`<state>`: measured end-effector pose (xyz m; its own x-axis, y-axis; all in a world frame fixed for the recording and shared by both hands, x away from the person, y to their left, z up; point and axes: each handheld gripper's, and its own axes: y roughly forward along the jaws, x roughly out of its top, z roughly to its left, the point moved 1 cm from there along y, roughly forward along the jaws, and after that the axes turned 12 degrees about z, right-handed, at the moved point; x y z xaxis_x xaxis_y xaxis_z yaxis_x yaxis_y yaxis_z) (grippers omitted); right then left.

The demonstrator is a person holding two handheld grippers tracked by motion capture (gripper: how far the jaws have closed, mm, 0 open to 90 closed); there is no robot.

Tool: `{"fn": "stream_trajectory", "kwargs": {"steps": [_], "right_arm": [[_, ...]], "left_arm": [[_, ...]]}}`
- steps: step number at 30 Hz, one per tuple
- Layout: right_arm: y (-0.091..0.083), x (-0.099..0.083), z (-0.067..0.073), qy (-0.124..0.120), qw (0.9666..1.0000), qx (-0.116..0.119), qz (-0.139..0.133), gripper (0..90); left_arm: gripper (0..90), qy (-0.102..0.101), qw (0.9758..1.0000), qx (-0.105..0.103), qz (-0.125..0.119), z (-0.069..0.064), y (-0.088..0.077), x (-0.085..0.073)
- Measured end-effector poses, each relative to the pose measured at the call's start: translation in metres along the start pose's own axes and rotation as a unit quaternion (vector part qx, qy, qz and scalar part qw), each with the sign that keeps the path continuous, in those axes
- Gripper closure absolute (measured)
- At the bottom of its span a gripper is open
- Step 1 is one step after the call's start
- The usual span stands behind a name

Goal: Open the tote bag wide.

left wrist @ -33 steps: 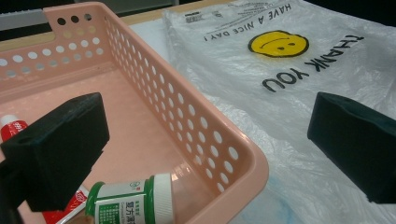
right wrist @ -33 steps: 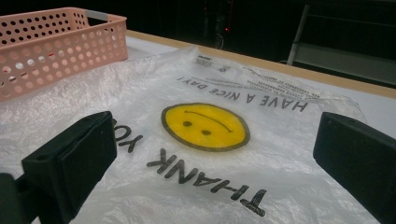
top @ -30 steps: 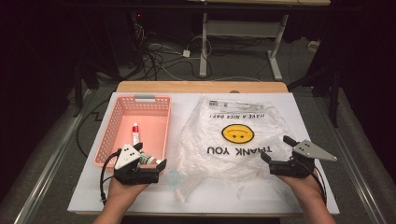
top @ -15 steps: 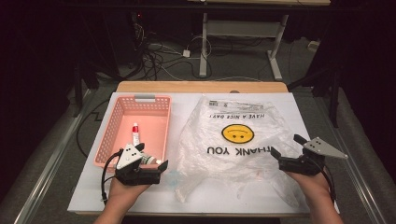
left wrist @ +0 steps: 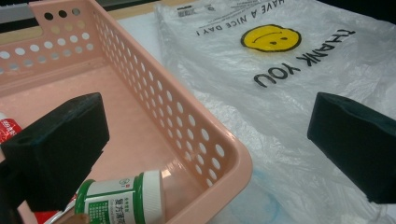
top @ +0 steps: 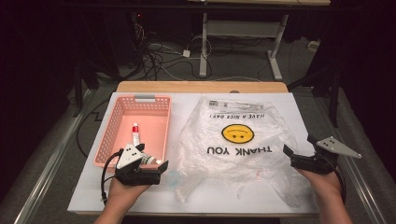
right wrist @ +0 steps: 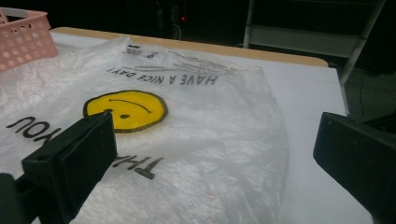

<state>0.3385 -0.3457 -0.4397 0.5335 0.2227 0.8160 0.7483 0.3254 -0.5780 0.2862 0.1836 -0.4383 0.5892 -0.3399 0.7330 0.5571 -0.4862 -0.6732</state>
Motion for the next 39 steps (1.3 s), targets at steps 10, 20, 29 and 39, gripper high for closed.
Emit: {"fn": "stream_trajectory", "kwargs": {"steps": [10, 20, 29, 39], "right_arm": [[0.002, -0.010, -0.020, 0.015, 0.9995, -0.021, 0.019, 0.4], [0.011, -0.003, -0.029, 0.022, 0.9989, -0.036, 0.020, 5.1], [0.042, 0.023, -0.037, 0.003, 0.9975, -0.032, 0.063, 16.3], [0.091, 0.040, -0.063, 0.048, 0.9924, -0.003, 0.113, 24.4]], "left_arm": [[0.0, -0.001, 0.9999, 0.009, 0.009, 0.006, -0.002, 0.001], [0.0, 0.005, 0.9999, 0.011, -0.003, 0.004, -0.005, 0.001], [0.0, -0.012, 0.9999, 0.001, -0.010, 0.006, -0.007, 0.001], [0.0, -0.018, 0.9997, -0.016, -0.010, 0.009, -0.005, 0.002]]}}
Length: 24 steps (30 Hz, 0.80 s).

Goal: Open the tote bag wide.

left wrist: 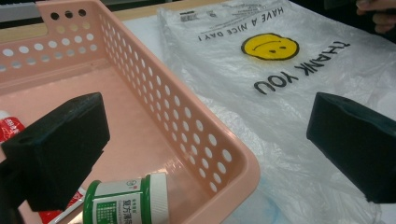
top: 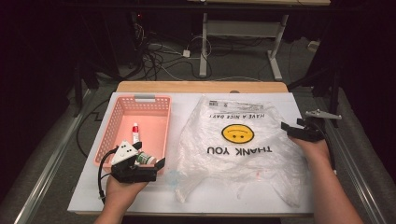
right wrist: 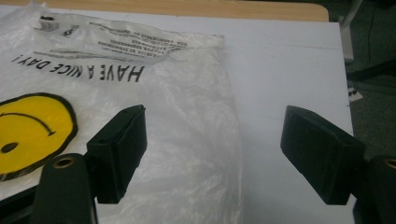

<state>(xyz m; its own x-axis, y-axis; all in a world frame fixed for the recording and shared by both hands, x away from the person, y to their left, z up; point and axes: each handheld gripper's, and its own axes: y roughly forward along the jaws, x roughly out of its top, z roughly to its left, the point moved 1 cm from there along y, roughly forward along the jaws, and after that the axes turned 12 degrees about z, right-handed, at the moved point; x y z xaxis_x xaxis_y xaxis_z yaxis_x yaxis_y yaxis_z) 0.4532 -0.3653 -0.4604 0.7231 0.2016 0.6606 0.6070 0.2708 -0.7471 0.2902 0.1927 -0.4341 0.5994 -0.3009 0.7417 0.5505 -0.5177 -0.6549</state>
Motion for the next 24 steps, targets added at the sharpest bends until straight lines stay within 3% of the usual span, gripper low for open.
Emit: {"fn": "stream_trajectory", "kwargs": {"steps": [8, 14, 19, 24], "right_arm": [[0.029, 0.015, -0.012, 0.008, 0.9990, 0.013, 0.041, 31.2], [0.047, 0.016, -0.010, -0.009, 0.9978, 0.025, 0.061, 33.1], [0.055, 0.017, -0.002, -0.032, 0.9964, 0.022, 0.075, 37.5], [0.054, 0.015, 0.007, -0.075, 0.9940, -0.001, 0.080, 59.1]], "left_arm": [[0.0, -0.009, 0.9999, -0.010, -0.002, -0.004, 0.005, -0.001], [0.0, 0.008, 0.9999, -0.004, 0.005, -0.006, 0.008, -0.001], [0.0, 0.007, 1.0000, -0.007, 0.002, -0.007, 0.009, -0.002], [0.0, 0.010, 0.9999, -0.009, 0.008, -0.008, 0.012, -0.003]]}}
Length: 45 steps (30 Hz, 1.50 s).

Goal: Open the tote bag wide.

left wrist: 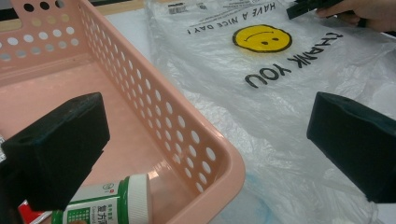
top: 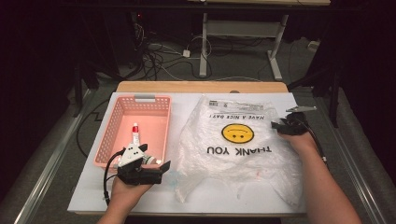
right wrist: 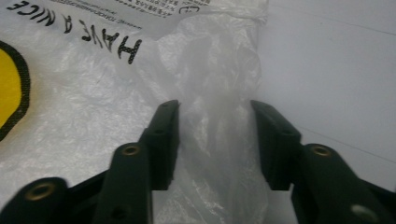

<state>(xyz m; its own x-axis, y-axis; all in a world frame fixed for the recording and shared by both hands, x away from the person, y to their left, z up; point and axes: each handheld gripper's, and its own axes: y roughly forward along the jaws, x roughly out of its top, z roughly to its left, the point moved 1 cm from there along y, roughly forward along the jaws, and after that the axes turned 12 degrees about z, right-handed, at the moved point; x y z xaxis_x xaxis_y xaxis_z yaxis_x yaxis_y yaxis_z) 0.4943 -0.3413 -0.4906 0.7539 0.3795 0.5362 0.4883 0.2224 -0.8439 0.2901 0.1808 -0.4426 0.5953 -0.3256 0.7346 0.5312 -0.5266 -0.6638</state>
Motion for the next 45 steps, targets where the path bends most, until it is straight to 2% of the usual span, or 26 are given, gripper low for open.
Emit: {"fn": "stream_trajectory", "kwargs": {"steps": [3, 4, 5, 6, 8, 11, 15, 17, 18, 20, 25, 29, 34, 38, 45], "right_arm": [[-0.001, -0.001, 0.001, -0.006, 0.9999, 0.009, -0.001, 73.2], [-0.001, -0.001, 0.001, -0.006, 0.9999, 0.009, -0.001, 73.2], [-0.002, -0.001, 0.000, 0.005, 0.9998, 0.019, -0.001, 82.8], [-0.002, -0.001, 0.001, 0.006, 0.9997, 0.023, 0.001, 88.2], [-0.002, -0.001, 0.003, 0.002, 0.9995, 0.031, 0.003, 90.0], [-0.003, 0.000, 0.005, -0.004, 0.9996, 0.029, 0.003, 90.0], [-0.011, 0.002, 0.004, 0.005, 0.9997, 0.014, -0.020, 90.0], [-0.018, 0.004, -0.005, 0.023, 0.9990, 0.003, -0.038, 90.0], [-0.018, 0.004, -0.005, 0.023, 0.9990, 0.003, -0.038, 90.0], [-0.023, 0.005, -0.016, 0.041, 0.9981, -0.016, -0.044, 90.0], [-0.031, 0.005, -0.037, 0.078, 0.9947, -0.034, -0.057, 90.0], [-0.037, -0.004, -0.046, 0.097, 0.9925, -0.045, -0.060, 90.0], [-0.044, -0.015, -0.042, 0.105, 0.9912, -0.051, -0.062, 90.0], [-0.054, -0.030, -0.031, 0.096, 0.9908, -0.067, -0.067, 90.0], [-0.066, -0.052, -0.014, 0.093, 0.9905, -0.069, -0.074, 90.0]], "left_arm": [[0.0, 0.001, 1.0000, 0.000, 0.000, -0.001, 0.000, 0.000], [0.0, 0.001, 1.0000, 0.000, 0.000, -0.001, 0.000, 0.000], [0.0, 0.002, 1.0000, -0.001, 0.000, -0.001, 0.000, 0.001], [0.0, 0.003, 1.0000, 0.000, 0.001, -0.002, 0.000, 0.001], [0.0, 0.003, 1.0000, -0.001, 0.000, -0.002, 0.000, 0.001], [0.0, 0.005, 1.0000, -0.002, -0.002, -0.003, -0.001, 0.001], [0.0, 0.003, 1.0000, -0.004, -0.005, -0.003, -0.002, 0.001], [0.0, 0.004, 1.0000, -0.005, -0.005, -0.003, -0.003, 0.001], [0.0, 0.004, 0.9999, -0.007, -0.006, -0.003, -0.003, 0.002], [0.0, 0.003, 0.9999, -0.012, -0.007, -0.003, -0.003, 0.002], [0.0, 0.009, 0.9998, -0.014, -0.006, -0.005, -0.002, 0.004], [0.0, 0.011, 0.9998, -0.016, -0.005, -0.004, -0.002, 0.004], [0.0, 0.011, 0.9997, -0.021, -0.004, -0.003, 0.000, 0.006], [0.0, 0.017, 0.9997, -0.020, -0.005, -0.005, -0.001, 0.006], [0.0, 0.015, 0.9996, -0.022, -0.002, -0.002, -0.001, 0.007]]}}
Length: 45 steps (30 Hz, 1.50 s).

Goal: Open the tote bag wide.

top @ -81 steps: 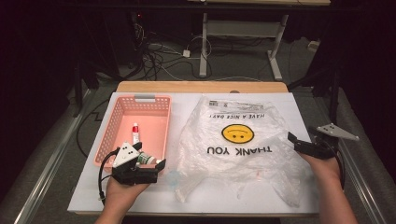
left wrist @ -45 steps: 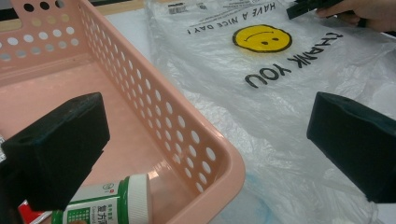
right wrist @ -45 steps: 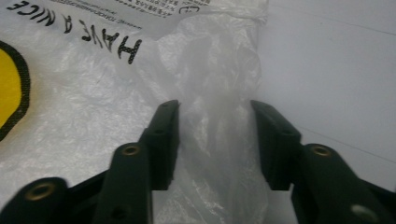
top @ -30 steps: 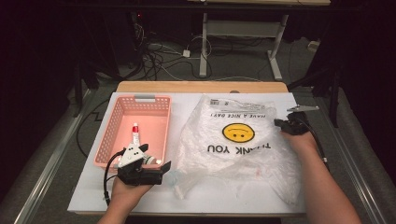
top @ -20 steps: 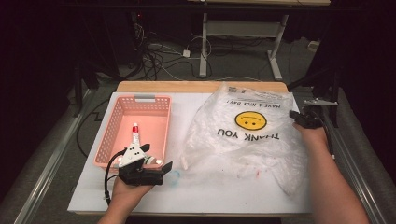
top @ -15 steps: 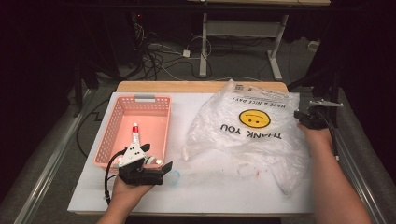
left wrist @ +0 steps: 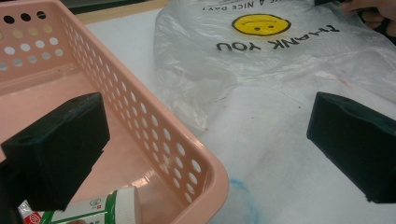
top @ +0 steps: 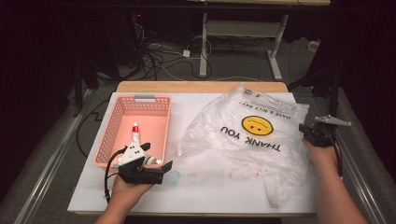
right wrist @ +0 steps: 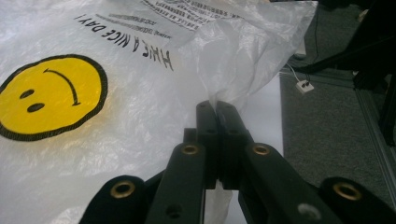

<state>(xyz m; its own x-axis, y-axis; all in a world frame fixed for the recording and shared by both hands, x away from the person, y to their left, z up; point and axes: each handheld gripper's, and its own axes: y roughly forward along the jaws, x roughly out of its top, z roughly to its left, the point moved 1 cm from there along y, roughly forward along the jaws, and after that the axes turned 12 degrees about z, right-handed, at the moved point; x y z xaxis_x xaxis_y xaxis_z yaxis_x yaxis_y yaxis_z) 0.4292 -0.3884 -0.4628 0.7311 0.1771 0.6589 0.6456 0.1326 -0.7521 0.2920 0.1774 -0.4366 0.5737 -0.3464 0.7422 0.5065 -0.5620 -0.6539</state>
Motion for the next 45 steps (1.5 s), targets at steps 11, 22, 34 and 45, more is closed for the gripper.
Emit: {"fn": "stream_trajectory", "kwargs": {"steps": [11, 22, 34, 45], "right_arm": [[-0.036, -0.055, 0.020, -0.014, 0.9998, 0.016, -0.004, 87.6], [-0.061, -0.089, 0.021, -0.009, 0.9993, 0.035, -0.008, 82.7], [-0.083, -0.090, 0.024, -0.026, 0.9981, 0.040, -0.039, 57.9], [-0.090, -0.077, 0.046, -0.062, 0.9917, 0.096, -0.059, 28.9]], "left_arm": [[0.0, 0.006, 1.0000, -0.003, 0.001, -0.004, 0.000, 0.001], [0.0, 0.007, 0.9999, -0.007, 0.006, -0.004, 0.002, 0.001], [0.0, 0.004, 0.9999, -0.009, 0.007, -0.004, 0.001, 0.001], [0.0, 0.002, 0.9999, -0.007, 0.007, -0.004, 0.001, 0.000]]}}
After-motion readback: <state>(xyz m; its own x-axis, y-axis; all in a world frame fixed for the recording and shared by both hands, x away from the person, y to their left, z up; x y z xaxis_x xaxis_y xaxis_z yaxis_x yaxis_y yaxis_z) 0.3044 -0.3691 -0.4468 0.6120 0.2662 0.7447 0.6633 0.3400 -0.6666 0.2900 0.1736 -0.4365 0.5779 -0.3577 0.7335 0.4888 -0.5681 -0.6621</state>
